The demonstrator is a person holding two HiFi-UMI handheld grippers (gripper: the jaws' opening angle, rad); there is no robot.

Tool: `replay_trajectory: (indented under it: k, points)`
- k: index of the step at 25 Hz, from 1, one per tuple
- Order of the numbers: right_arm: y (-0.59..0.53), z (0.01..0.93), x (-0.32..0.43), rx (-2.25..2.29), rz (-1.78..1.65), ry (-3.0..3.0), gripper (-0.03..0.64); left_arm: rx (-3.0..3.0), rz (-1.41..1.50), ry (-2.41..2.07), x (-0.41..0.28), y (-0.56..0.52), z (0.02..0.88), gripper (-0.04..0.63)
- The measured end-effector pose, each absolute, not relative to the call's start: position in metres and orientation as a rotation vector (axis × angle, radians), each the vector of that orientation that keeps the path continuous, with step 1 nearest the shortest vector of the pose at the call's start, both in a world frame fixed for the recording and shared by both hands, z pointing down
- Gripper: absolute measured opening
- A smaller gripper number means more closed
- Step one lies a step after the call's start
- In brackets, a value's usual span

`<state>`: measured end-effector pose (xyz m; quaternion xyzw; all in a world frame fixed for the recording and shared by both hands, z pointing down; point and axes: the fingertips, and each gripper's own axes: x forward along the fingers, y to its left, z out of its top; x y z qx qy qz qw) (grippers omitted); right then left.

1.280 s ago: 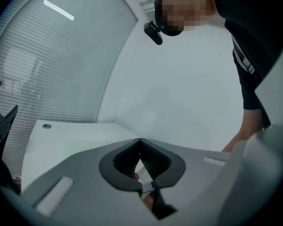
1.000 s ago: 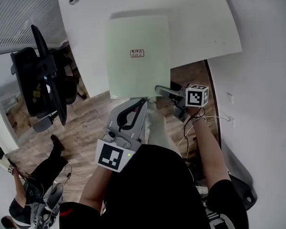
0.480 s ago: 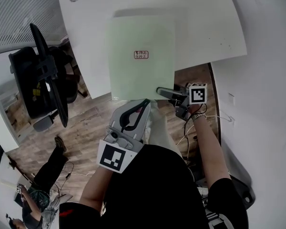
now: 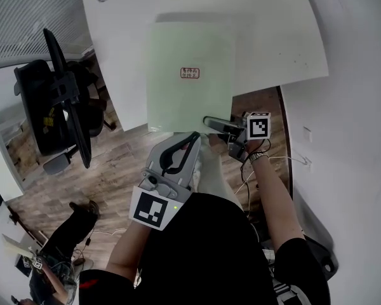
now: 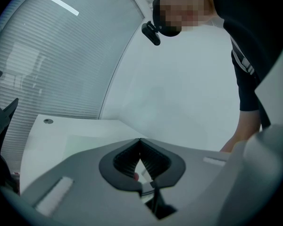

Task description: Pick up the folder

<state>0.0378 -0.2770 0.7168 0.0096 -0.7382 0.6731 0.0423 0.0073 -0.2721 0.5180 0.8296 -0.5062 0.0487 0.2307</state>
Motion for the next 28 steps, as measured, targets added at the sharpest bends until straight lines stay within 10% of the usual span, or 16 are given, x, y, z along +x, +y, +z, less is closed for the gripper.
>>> replay_trajectory:
  k: [28]
  points:
    - [-0.265, 0.592, 0.029, 0.092, 2.019, -2.540, 0.284, 2.329, 0.038, -1.531, 0.020, -0.230, 0.458, 0.005]
